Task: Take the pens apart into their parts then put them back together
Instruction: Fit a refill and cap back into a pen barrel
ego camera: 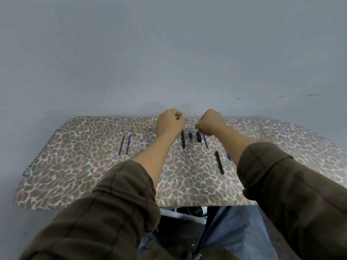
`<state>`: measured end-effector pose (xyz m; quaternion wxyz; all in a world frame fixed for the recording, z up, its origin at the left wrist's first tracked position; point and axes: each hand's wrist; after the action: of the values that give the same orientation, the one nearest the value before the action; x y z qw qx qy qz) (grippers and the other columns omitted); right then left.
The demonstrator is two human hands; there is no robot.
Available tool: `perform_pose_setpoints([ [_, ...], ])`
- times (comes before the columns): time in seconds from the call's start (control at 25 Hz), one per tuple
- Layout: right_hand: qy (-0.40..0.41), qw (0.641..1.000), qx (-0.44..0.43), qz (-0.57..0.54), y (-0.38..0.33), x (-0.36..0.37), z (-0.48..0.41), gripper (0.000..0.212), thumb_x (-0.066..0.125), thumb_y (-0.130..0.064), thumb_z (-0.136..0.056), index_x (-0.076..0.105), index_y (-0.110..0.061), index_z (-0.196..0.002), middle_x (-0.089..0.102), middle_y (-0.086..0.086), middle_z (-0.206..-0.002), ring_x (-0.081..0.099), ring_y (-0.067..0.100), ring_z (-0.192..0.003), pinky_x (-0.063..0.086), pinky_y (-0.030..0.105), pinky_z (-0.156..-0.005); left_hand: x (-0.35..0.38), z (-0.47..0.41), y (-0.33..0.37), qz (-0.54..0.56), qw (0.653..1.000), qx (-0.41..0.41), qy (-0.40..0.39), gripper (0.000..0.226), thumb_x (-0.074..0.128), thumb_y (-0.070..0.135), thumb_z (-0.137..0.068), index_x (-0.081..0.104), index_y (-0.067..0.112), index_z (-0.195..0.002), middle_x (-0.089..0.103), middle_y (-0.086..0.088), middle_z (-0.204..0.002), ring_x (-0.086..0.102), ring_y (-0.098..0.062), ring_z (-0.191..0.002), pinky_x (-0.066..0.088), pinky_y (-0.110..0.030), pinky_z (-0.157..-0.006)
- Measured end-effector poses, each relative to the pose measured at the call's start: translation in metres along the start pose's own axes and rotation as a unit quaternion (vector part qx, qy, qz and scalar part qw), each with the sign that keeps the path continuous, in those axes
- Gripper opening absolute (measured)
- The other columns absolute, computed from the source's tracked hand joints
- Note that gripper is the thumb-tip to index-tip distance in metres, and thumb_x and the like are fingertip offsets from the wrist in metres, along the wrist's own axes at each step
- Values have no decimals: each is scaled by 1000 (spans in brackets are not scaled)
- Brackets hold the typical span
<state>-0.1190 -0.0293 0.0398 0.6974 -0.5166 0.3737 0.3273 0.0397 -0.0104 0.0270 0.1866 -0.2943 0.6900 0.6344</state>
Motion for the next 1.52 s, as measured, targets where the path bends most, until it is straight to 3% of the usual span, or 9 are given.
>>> perform_pose_setpoints([
  [0.12,-13,998,-7,53,-8,23,7,17,67,-12,-86,63,-11,-69,62,6,-62,58,20,-52,45,24,-47,-5,5,-11,-4,1000,-8,-4,23,61,20,-94,76,20,-111,76,3,-99,68,-12,-86,51,-25,-74],
  [0.24,-25,998,2,50,-15,45,4,21,69,-20,-92,63,-10,-75,63,5,-68,58,19,-56,42,26,-45,-14,4,-28,-18,999,-28,-6,23,59,21,-95,75,20,-111,75,5,-92,70,-14,-78,59,-32,-74],
  [0.36,-23,998,12,50,-21,61,-1,29,70,-23,-93,55,-12,-70,59,4,-67,55,18,-56,38,28,-43,-18,-4,-48,-30,998,-47,6,23,60,22,-95,75,22,-112,71,12,-81,62,3,-64,46,-17,-56],
  [0.48,-38,997,26,63,-23,68,-7,30,72,-18,-89,55,-13,-65,56,3,-58,54,16,-49,38,26,-40,-18,-9,-56,-43,998,-51,19,22,61,21,-95,77,24,-109,76,9,-90,54,7,-58,33,-9,-45],
  [0.72,-54,996,32,62,-25,70,-11,32,68,-15,-88,55,-14,-60,57,2,-47,57,18,-45,47,24,-45,-13,-10,-61,-37,998,-57,-2,25,59,19,-95,76,21,-113,77,5,-97,60,1,-68,40,-16,-57],
  [0.92,-36,999,-18,32,-36,53,0,25,72,-21,-87,60,-9,-67,70,13,-65,65,24,-58,61,37,-58,-18,-8,-47,-18,998,-55,-4,20,59,25,-97,75,24,-108,71,12,-79,65,-2,-68,48,-22,-60],
  [1.04,15,996,-64,-53,-45,36,8,22,73,-19,-84,73,-1,-72,76,17,-73,73,28,-60,65,42,-66,-26,-10,-30,37,998,-52,8,18,62,33,-97,75,26,-87,75,9,-81,72,-12,-76,60,-35,-74],
  [1.32,71,972,-175,-140,-68,10,32,20,73,-29,-91,80,-17,-76,72,-3,-63,67,15,-59,54,28,-59,-51,-8,4,122,991,-36,52,16,71,39,-92,80,26,-95,77,10,-86,72,-11,-84,59,-37,-84],
  [1.52,73,956,-215,-185,-81,8,43,14,74,-30,-92,82,-21,-86,74,-10,-71,64,1,-55,51,21,-59,-73,-1,9,127,987,-15,96,13,73,33,-91,79,25,-99,72,16,-78,71,-7,-78,58,-32,-77],
])
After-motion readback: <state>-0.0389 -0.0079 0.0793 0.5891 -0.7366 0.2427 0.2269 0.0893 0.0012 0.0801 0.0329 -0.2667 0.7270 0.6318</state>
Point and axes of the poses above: each hand's wrist, its own z-axis away from the middle knuckle, its own x-axis out of the palm, y = z × x
